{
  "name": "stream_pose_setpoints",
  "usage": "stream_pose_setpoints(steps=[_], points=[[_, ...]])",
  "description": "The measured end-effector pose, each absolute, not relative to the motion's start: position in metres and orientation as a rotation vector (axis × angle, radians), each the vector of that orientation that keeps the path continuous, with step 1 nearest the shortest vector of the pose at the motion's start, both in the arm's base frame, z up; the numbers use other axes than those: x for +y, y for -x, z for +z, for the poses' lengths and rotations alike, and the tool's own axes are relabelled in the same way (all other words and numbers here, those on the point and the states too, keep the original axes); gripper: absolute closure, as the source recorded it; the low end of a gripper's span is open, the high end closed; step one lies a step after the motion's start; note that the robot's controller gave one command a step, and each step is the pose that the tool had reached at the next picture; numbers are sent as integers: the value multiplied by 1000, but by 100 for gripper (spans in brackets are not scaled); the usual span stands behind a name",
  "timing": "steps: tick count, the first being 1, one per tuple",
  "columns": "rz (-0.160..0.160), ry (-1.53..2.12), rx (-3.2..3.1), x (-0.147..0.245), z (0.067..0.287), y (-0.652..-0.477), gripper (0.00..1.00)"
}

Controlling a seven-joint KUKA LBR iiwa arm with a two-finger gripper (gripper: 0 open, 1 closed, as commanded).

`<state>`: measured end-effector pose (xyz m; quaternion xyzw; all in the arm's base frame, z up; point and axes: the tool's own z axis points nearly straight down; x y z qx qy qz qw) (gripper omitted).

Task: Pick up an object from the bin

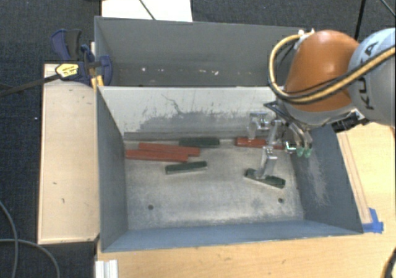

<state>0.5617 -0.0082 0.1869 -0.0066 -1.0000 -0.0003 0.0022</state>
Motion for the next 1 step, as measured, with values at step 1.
stream_pose_setpoints(steps=[1], points=[[-1, 21, -3144, -8, 190, -563, 0]])
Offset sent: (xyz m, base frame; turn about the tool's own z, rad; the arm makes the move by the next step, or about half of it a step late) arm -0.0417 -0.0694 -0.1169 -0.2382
